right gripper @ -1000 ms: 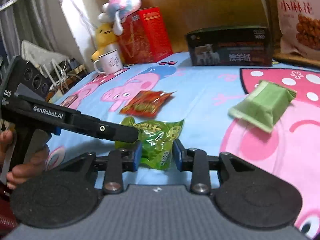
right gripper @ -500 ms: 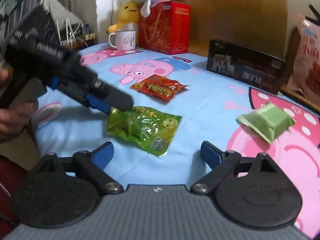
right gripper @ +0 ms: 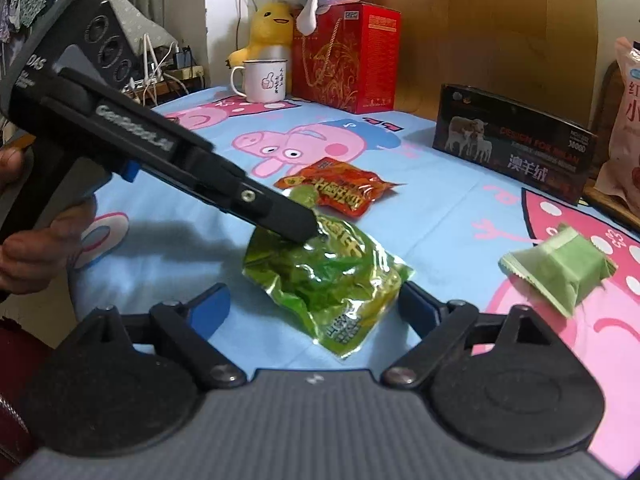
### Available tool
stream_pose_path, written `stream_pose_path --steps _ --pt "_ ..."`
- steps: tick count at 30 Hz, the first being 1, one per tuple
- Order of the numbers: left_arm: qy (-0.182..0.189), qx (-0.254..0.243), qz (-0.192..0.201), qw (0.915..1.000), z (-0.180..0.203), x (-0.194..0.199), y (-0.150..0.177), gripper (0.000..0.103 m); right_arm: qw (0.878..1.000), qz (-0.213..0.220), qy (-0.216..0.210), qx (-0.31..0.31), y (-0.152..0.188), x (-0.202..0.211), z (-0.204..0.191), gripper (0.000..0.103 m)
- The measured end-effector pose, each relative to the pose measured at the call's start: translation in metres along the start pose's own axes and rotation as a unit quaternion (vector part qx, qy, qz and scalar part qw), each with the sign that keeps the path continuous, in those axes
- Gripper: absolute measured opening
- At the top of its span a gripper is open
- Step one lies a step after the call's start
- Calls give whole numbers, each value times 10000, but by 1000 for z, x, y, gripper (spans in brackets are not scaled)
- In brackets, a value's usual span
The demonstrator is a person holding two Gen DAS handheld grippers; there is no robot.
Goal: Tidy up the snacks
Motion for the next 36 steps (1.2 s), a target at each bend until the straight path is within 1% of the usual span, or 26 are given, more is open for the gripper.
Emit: stream_pose_path --steps 5,8,9,10,11,12,13,16,17,18,20,21,22,23,24,26,27,29,31,32,34,35,36 --pt "-72 -12 -20 10000 -3 1 2 20 9998 57 97 -142 -3 -5 3 88" --pt "-65 109 -11 9999 -10 3 1 21 9999 106 88 -65 -3 -5 0 82" --pt "-62 148 -7 9999 -12 3 1 21 9999 137 77 -64 -3 -5 0 79" --pt "-85 179 1 9998 -14 4 1 21 9998 173 41 -67 -3 -4 -2 65" --pt "-108 208 2 9997 -16 4 1 24 9997 162 -107 -130 -3 -4 -3 53" --pt "-110 256 -10 9996 -18 4 2 28 9997 200 -63 -150 -3 -5 -5 53" --pt "-113 301 -16 9995 -20 4 2 29 9998 203 -10 -78 -3 -7 -8 53" --pt "-49 511 -42 9987 -25 3 2 37 9997 209 -15 -98 -5 -9 -8 53" --pt "24 612 -45 9981 -25 2 1 44 9997 216 -22 -133 -5 -10 -7 53" --pt "55 673 -31 9977 -25 2 0 48 9996 221 -23 -150 -5 -10 -7 53" --pt "47 642 -37 9979 -23 -1 0 48 9996 234 -18 -174 -5 -10 -7 53" --pt "65 608 -40 9981 -21 -4 0 45 9995 242 -17 -189 -4 -9 -7 53" --pt "104 587 -69 9982 -19 -6 1 44 9995 251 -16 -204 -4 -9 -7 53" --pt "179 563 -123 9982 -16 -9 2 37 9994 258 -17 -213 -4 -9 -7 52" --pt "105 452 -114 9989 -13 -10 4 31 9994 269 -18 -222 -4 -9 -7 52" --pt "-56 160 -71 9998 -7 -11 5 24 9992 300 25 -261 -4 -7 -6 52" --pt "-66 134 -60 9999 -7 -10 6 25 9990 320 23 -302 -4 -6 -4 52" --pt "-16 212 -33 9998 -9 -9 5 23 9988 343 0 -347 -4 -5 -4 52" --pt "19 188 43 9998 -8 -5 5 22 9988 332 -17 -358 -4 -5 -4 56" --pt "31 131 93 9999 -6 -3 4 22 9988 322 1 -376 -4 -5 -3 60" --pt "92 -2 173 9998 -2 1 4 22 9983 331 65 -469 -5 -4 -1 90" --pt "118 -57 202 9997 0 4 4 22 9981 320 98 -527 -5 -5 1 96" --pt "151 -111 239 9995 1 6 4 22 9977 282 98 -611 -5 -6 3 99"
Point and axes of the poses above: each gripper's, at about its wrist camera, not at the fingertips, and x roughly against the way its jaws point, z to its right, y to its underside, the point moved 4 cm from there along -x, roughly the way its jaws point, and after that the axes turned 11 degrees about z, right-handed, at the moved point
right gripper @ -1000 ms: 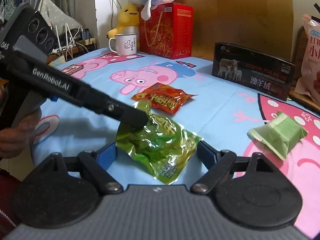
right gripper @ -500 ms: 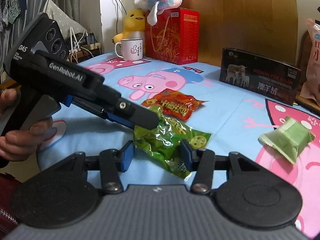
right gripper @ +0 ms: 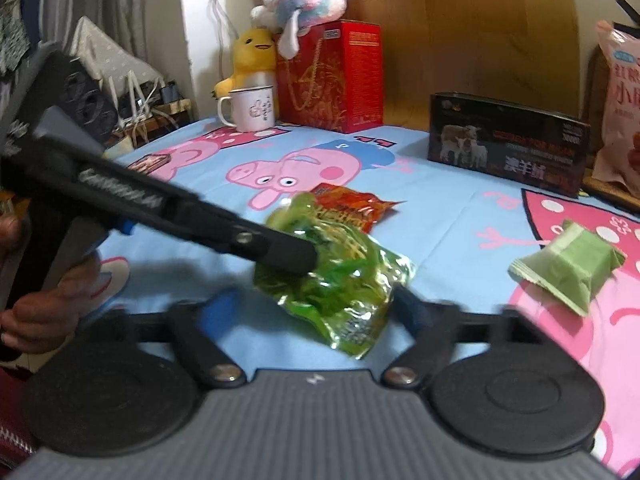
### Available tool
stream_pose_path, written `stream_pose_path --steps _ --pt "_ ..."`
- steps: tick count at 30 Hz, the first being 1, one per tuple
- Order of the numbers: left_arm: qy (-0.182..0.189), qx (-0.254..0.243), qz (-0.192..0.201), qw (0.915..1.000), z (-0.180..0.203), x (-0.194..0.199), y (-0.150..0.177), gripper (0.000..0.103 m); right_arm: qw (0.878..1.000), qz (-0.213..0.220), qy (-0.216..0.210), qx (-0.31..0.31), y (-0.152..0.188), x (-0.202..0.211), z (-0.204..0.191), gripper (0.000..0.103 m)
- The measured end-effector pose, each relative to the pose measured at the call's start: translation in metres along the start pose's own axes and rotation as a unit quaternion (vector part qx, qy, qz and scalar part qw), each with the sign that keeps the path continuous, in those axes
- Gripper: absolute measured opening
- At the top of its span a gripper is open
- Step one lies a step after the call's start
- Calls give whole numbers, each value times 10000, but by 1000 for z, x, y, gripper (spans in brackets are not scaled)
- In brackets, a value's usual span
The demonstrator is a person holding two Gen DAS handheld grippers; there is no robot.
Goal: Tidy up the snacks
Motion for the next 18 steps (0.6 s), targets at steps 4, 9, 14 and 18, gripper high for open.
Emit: stream_pose_path --steps 4,9,14,18 --pt "153 -148 148 9997 7 8 -2 22 9999 -111 -102 -83 1 -3 0 99" --pt "184 -361 146 9991 15 9 -1 22 9988 -93 -241 424 4 0 -15 64" --pt "185 -285 131 9993 12 7 -1 22 9996 6 -185 196 3 2 -6 38" --pt "192 -298 134 9993 14 8 -2 22 9993 81 -85 361 3 3 -11 34"
Point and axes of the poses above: each gripper's, at about its wrist camera, not at the fingertips, and x roughly against the way its jaws point, z to its right, y to its underside, the point moved 4 cm from there along -x, roughly the way its jaws point, and after that the axes turned 11 degrees about z, right-handed, at the moved point
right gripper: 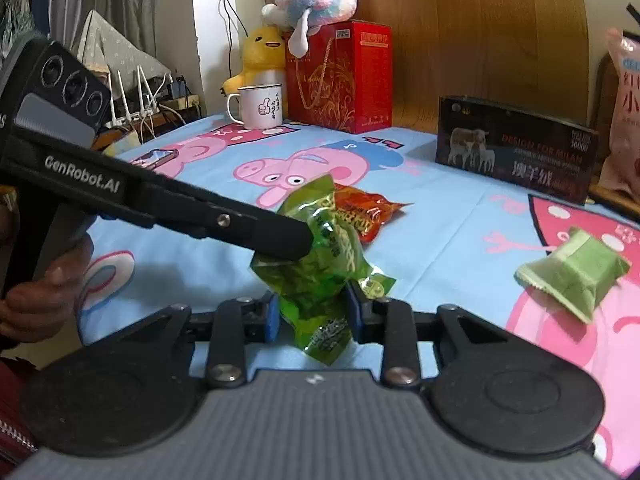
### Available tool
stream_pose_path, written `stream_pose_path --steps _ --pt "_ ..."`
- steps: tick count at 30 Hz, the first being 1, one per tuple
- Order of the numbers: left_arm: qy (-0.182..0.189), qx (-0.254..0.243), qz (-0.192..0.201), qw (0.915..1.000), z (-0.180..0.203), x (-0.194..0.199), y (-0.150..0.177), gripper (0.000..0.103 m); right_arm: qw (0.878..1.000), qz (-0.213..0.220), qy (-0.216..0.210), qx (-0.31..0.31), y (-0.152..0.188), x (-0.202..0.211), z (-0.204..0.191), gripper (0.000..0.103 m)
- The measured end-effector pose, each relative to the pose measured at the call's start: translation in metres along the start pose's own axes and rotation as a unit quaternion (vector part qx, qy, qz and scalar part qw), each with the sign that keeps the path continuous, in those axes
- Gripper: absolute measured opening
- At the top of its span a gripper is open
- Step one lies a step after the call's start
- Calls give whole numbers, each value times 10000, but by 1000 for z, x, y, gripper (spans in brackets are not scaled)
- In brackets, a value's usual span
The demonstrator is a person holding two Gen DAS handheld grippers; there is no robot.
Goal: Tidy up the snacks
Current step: 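Carry the candy bag into the black tin and open the left gripper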
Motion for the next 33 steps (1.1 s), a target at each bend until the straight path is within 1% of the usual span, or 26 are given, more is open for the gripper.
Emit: stream_pose_path --steps 3,4,8,12,20,27,33 --pt "57 82 28 9999 0 1 -4 24 9999 102 81 81 -2 2 -1 31" --pt "81 104 35 9999 0 1 -5 24 9997 158 120 148 -3 4 -2 27" --pt "181 86 94 9998 4 -2 -17 25 9980 378 282 422 -11 5 1 25" --pt "225 -5 113 9997 8 -12 -27 25 9965 538 425 483 -18 5 11 24" --pt "286 -243 193 9991 12 -35 -53 25 9930 687 691 674 -37 -6 32 23" --pt "252 -651 380 9968 10 -65 -98 25 9877 868 872 965 -66 -28 56 22" --pt "165 -832 656 9942 1 -111 -151 25 9804 1079 1162 1171 -106 -61 96 21"
Point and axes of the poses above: each gripper's, at about its wrist camera, not at the fingertips, and x roughly against the way its jaws point, z to its right, y to its underside, the point moved 4 cm from there along -x, roughly the way its jaws point, and after that the axes turned 11 degrees about z, right-handed, at the moved point
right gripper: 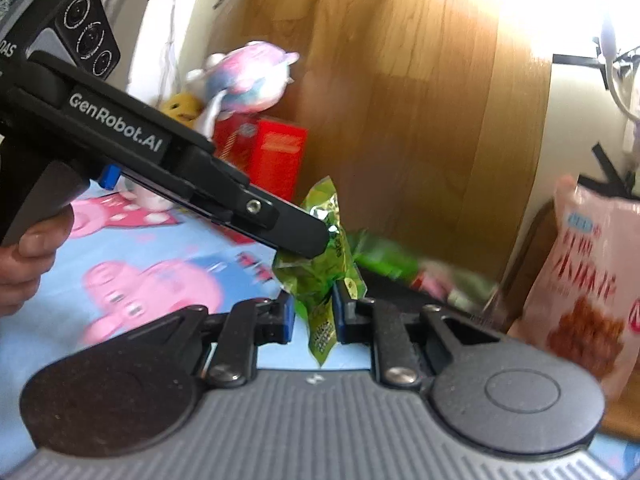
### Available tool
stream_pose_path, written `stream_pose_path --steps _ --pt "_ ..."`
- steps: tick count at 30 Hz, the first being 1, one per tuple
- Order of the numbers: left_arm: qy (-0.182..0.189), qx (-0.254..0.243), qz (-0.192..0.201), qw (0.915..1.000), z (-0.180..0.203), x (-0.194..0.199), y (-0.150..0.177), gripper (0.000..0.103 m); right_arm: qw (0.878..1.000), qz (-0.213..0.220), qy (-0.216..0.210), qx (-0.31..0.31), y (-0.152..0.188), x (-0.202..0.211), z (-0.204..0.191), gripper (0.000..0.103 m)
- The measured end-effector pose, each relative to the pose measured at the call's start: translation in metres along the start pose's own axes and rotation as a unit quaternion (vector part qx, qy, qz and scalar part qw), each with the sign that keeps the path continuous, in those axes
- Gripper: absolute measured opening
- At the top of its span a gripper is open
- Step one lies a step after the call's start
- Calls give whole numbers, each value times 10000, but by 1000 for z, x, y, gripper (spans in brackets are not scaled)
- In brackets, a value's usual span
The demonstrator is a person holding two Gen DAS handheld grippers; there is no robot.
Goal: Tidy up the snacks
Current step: 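Carry the candy bag into the black tin and open the left gripper, then move the left gripper down to the red-orange snack packet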
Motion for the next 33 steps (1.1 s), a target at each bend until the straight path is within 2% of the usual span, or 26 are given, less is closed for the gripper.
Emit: stream_pose_path --steps 4,7,9,10,12,16,20,22,24,29,33 --pt "-236 -86 133 9996 -19 -36 -17 27 9998 -76 190 80 -8 -47 25 18" --pt "-652 -98 69 9978 -42 -63 -17 34 9989 -289 258 271 -3 -82 32 22" --pt "-1002 -26 -156 9948 -63 -79 -11 43 9966 -573 89 579 8 -100 24 26" --pt "-1135 37 -203 9933 -72 -84 -7 45 9961 -511 94 718 11 -100 19 30" --pt "-1263 158 -250 9915 -82 -86 -5 47 9954 -498 -27 820 11 -95 10 30" --pt "-1260 397 -110 9912 -86 -68 -3 47 9967 -242 132 769 9 -62 2 35" --pt "-1211 432 -46 9917 -75 -35 5 53 9995 -300 42 76 11 -25 7 35" --pt "-1190 471 -88 9917 -69 -16 13 55 9976 -503 -96 -466 19 -8 5 40" --pt "-1144 577 -226 9915 -64 0 28 55 9918 -756 -226 -1008 31 7 3 46" --pt "-1174 826 -610 9878 -57 38 68 55 9803 -1135 -257 -1596 54 36 -12 46" --pt "-1273 1071 -739 9833 -56 67 91 55 9684 -1329 -320 -2085 64 50 -20 46"
Point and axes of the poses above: each gripper's, at about its wrist camera, not at the fingertips, and x roughly against the way its jaws point, z to its right, y to its underside, the point moved 4 cm from there along -x, roughly the way its jaws point, and after that the axes turned 11 degrees about z, right-handed, at the moved point
